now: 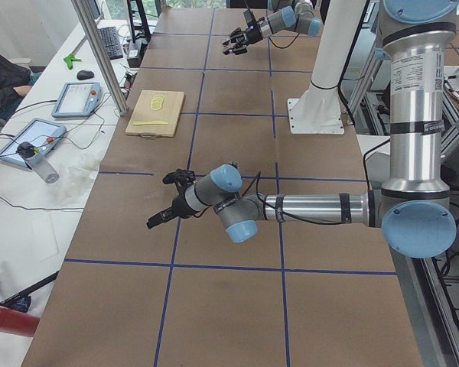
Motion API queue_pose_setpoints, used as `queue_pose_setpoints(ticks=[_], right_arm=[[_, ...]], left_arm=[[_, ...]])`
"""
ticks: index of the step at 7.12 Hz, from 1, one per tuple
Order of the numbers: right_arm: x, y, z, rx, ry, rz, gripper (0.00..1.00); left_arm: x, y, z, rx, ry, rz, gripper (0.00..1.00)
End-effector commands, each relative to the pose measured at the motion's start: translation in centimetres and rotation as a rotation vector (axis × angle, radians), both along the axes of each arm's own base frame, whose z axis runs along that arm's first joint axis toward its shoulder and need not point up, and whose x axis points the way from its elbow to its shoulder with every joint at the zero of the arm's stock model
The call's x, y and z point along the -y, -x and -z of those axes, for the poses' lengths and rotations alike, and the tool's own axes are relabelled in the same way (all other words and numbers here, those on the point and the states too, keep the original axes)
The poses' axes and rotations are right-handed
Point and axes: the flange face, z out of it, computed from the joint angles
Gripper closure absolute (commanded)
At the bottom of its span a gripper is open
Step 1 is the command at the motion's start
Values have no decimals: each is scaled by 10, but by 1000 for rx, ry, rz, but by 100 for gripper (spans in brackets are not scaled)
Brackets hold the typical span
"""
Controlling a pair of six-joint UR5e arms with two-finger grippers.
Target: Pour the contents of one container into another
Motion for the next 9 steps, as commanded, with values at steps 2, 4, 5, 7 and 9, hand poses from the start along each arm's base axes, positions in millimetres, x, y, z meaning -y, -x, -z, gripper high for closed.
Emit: queue_pose_setpoints(ticks=[2, 4, 5, 7, 9], right_arm=[[0, 1, 0, -1, 0, 0, 100], [0, 1, 0, -1, 0, 0, 100], [0, 1, 0, -1, 0, 0, 100], [0, 2, 0, -1, 1, 3, 100], [0, 2, 0, -2, 0, 3, 100]], left_arm=[[32, 71, -20, 67, 376, 57, 0], [16, 92, -63, -139, 610, 56, 0], [1, 92, -76, -245, 724, 15, 0], [-15, 92, -84, -397, 884, -22, 0], [-18, 103, -70, -432, 925, -3, 0]])
